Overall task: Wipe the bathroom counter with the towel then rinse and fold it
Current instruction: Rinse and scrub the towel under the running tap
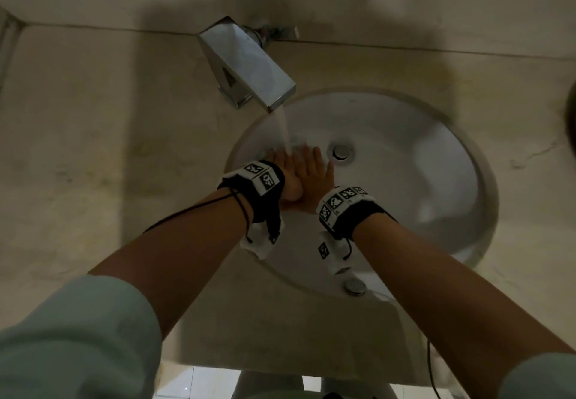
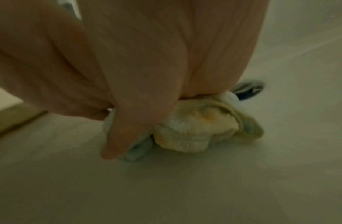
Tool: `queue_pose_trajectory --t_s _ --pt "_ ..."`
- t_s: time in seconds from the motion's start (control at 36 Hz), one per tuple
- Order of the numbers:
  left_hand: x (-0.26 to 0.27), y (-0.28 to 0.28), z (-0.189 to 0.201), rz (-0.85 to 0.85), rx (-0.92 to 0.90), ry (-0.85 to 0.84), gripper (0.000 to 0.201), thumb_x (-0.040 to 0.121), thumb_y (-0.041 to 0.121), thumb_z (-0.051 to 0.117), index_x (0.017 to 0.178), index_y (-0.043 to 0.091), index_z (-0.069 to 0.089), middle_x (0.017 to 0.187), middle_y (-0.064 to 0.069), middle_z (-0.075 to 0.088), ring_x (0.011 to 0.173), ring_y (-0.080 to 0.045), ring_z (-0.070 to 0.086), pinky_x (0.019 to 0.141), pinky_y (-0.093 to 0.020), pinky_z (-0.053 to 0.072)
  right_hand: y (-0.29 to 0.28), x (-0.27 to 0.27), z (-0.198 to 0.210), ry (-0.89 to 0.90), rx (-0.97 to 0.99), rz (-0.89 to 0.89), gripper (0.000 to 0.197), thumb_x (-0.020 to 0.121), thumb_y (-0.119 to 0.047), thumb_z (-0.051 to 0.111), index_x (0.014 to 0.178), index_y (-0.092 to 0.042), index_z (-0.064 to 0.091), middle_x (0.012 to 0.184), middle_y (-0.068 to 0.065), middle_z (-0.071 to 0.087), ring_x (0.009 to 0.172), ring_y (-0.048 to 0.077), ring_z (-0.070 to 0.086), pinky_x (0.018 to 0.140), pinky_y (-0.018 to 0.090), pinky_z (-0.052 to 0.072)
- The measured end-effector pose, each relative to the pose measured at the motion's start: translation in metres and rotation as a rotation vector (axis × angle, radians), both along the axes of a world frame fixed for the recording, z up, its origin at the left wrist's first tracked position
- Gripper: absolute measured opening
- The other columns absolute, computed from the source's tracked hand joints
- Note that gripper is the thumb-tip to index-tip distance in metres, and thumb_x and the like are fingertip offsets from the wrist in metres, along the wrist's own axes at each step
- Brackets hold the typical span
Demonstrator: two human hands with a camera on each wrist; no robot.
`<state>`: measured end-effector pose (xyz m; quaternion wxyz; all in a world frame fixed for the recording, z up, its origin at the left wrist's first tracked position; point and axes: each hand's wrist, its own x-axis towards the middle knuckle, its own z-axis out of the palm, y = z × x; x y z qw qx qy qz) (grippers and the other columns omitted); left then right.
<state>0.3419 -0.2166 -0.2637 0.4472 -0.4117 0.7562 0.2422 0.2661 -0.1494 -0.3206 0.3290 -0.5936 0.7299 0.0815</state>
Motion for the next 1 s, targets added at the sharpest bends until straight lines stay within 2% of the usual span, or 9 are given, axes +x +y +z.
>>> queue_pose_trajectory --t_s 0.14,0.28,0.39,0.5,0.64,0.69,0.81,0.86,1.0 --pt "0.0 -0.006 -0.005 0.023 0.015 -0.032 0.086 0.091 0.046 0.033 0.147 0.012 -0.024 0.155 -0.011 -0.026 0.145 -0.028 -0.017 0.119 -0.042 -0.003 -0.01 0.001 -0.006 0.072 0.076 0.02 0.128 0.063 -0.084 0.056 0.15 -0.027 -0.02 0.156 0.003 -0.027 0.142 0.034 -0.027 0.111 0.063 -0.007" --pt "-0.005 0.004 -0.011 -0.042 -0.012 -0.044 0.089 0.094 0.059 0.033 0.146 0.017 -0.025 0.155 -0.009 -0.025 0.144 -0.034 -0.015 0.117 -0.052 -0.004 -0.015 0.002 -0.013 0.162 0.11 0.042 0.105 0.083 -0.068 0.05 0.149 -0.028 -0.021 0.156 0.006 -0.028 0.142 0.035 -0.026 0.11 0.063 -0.009" --pt "-0.012 0.002 -0.003 -0.059 -0.041 0.015 0.079 0.099 0.053 0.027 0.147 0.015 -0.023 0.155 -0.009 -0.023 0.144 -0.033 -0.015 0.116 -0.043 -0.008 -0.019 -0.002 -0.02 0.132 0.093 0.025 0.093 0.088 -0.062 0.045 0.151 -0.028 -0.015 0.158 0.001 -0.021 0.145 0.03 -0.021 0.113 0.059 -0.006" --pt "-0.018 0.002 -0.007 -0.003 -0.04 -0.058 0.082 0.098 0.054 0.028 0.146 0.014 -0.025 0.154 -0.008 -0.025 0.144 -0.034 -0.016 0.119 -0.045 -0.002 -0.028 -0.006 -0.014 0.116 0.172 0.045 0.09 0.09 -0.063 0.04 0.151 -0.027 -0.016 0.159 0.001 -0.02 0.145 0.029 -0.02 0.113 0.059 -0.002" --pt "-0.019 -0.004 0.003 -0.063 0.023 -0.058 0.07 0.099 0.035 0.04 0.149 0.0 0.006 0.157 -0.02 0.004 0.145 -0.037 0.007 0.117 -0.046 0.007 -0.028 -0.009 -0.006 0.134 0.204 0.075 0.102 0.083 -0.071 0.045 0.15 -0.026 -0.018 0.159 0.002 -0.021 0.146 0.028 -0.018 0.116 0.057 0.002" --pt "-0.019 -0.012 0.0 -0.102 0.041 -0.044 0.074 0.095 0.042 0.047 0.15 0.008 0.011 0.157 -0.016 0.009 0.144 -0.034 0.013 0.115 -0.046 0.012 -0.031 -0.013 -0.001 0.076 0.205 0.062 0.11 0.078 -0.069 0.057 0.151 -0.026 -0.012 0.159 0.003 -0.012 0.147 0.028 -0.011 0.116 0.056 0.008" --pt "-0.017 -0.024 0.006 -0.017 0.052 0.019 0.055 0.095 0.03 0.05 0.143 0.01 0.033 0.149 -0.015 0.033 0.135 -0.033 0.033 0.11 -0.039 0.026 -0.041 -0.02 0.019 0.088 0.067 -0.075 0.101 0.069 -0.05 0.078 0.145 -0.018 0.02 0.14 0.014 0.033 0.13 0.037 0.034 0.105 0.051 0.035" --pt "-0.016 -0.024 0.019 0.023 0.072 0.064 0.05 0.099 0.027 0.044 0.144 0.008 0.034 0.149 -0.016 0.033 0.136 -0.033 0.032 0.111 -0.037 0.025 -0.042 -0.022 0.033 0.053 0.04 -0.152 0.079 0.075 -0.036 0.075 0.136 -0.012 0.03 0.128 0.016 0.045 0.119 0.037 0.047 0.093 0.047 0.044" --pt "0.003 -0.022 0.029 0.188 0.018 0.222 0.052 0.101 0.024 0.042 0.147 0.007 0.026 0.154 -0.015 0.026 0.14 -0.03 0.028 0.113 -0.036 0.021 -0.032 -0.018 0.058 0.018 -0.016 -0.152 0.033 0.087 -0.019 0.061 0.116 -0.011 0.047 0.115 0.012 0.058 0.1 0.031 0.059 0.071 0.032 0.04"
